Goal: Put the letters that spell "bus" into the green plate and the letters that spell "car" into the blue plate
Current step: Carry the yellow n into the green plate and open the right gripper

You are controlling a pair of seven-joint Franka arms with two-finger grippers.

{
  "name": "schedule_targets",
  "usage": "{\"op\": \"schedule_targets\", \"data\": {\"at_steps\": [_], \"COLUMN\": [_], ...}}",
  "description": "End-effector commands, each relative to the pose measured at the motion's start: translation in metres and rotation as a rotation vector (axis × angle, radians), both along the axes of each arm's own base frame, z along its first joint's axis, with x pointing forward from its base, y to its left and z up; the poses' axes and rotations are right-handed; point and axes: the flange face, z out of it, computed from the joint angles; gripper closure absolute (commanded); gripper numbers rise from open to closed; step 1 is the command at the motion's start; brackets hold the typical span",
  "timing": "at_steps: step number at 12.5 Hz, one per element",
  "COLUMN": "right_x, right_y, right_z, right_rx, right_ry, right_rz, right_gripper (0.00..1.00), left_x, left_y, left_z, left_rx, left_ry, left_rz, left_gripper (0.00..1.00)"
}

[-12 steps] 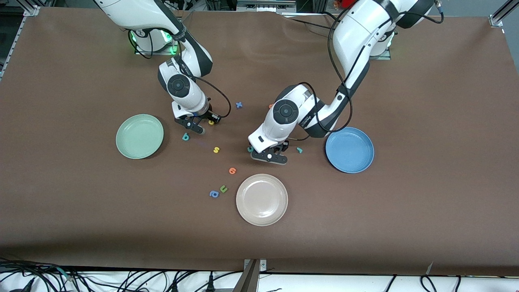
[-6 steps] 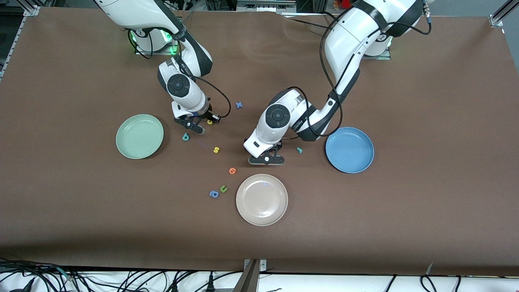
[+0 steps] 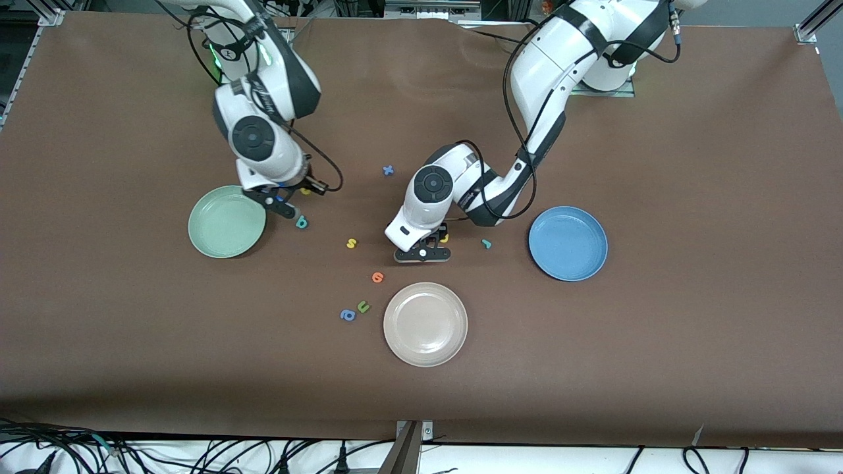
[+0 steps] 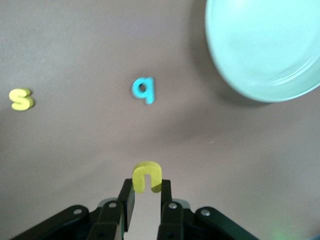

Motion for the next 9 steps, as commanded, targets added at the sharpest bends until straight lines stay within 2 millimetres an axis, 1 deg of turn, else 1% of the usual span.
{"op": "schedule_targets", "data": {"at_steps": [1,2,3,4,5,6,8,9], "right_x": [0.023,0.032,0.038,0.045,0.051,0.056,0.060,0.061], "right_y": [-0.069,-0.102,-0.129,-0.159,-0.183,-0.199,-0.230,-0.237], "right_z": [0.019,0.018,0.013,0.001,-0.013,-0.028,-0.056,-0.068], "right_rx": [0.005,0.022,0.037,0.047,0.062,0.069,0.076,0.079], "right_ry": [0.051,0.062,0.074,0.086,0.084,0.076,0.079,0.082], "right_rz": [0.096,0.142,0.188,0.216,0.259,0.299,0.326,0.346], "right_gripper": [0.97,0.97,0.96,0.97,0.96,0.96,0.95,0.93], "left_x": [0.008,0.007,0.007,0.006,0.005,-0.003,-0.002,-0.003], "left_y": [-0.006,-0.007,-0.006,-0.005,-0.006,-0.013,-0.012,-0.013], "left_z": [0.001,0.000,-0.003,-0.009,-0.014,-0.014,-0.015,-0.015], "left_rx": [0.006,0.007,0.011,0.016,0.016,0.015,0.019,0.020], "left_ry": [-0.040,-0.041,-0.038,-0.034,-0.033,-0.033,-0.035,-0.034], "left_rz": [0.007,0.005,0.000,-0.005,-0.010,-0.023,-0.022,-0.024], "left_gripper": [0.30,0.33,0.36,0.47,0.50,0.50,0.50,0.52]}}
